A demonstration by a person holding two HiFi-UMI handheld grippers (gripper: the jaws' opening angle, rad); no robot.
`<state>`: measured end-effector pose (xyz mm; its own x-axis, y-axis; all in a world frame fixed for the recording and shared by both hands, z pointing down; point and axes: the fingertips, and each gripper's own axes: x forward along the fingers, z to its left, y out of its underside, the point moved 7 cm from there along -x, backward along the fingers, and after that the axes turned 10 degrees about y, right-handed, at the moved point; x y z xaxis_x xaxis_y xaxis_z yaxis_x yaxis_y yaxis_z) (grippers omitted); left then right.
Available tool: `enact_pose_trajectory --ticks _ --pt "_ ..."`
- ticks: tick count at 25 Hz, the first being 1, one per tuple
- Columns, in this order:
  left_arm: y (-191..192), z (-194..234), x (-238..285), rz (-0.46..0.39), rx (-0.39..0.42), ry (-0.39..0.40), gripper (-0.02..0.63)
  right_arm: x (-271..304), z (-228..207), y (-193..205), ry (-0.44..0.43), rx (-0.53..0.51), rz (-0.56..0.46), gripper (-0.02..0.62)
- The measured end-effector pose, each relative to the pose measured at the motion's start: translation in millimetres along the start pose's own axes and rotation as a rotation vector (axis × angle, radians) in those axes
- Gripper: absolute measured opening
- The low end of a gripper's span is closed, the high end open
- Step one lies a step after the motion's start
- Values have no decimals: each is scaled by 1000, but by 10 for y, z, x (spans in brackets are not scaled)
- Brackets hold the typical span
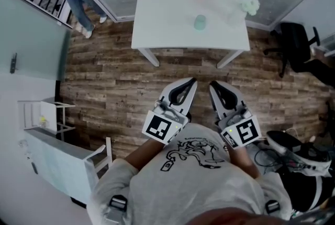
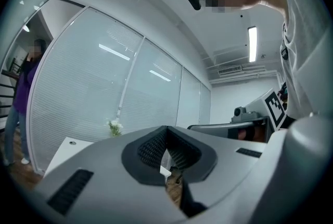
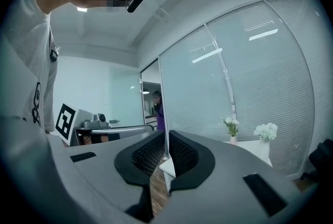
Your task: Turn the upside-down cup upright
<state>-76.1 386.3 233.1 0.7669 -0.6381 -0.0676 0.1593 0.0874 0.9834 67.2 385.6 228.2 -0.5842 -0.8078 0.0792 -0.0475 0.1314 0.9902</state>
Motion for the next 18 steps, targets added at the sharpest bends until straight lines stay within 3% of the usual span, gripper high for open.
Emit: enact_pose_trajectory --ticks 18 --pt "-37 908 267 26 -13 35 3 897 -151 1 37 8 29 48"
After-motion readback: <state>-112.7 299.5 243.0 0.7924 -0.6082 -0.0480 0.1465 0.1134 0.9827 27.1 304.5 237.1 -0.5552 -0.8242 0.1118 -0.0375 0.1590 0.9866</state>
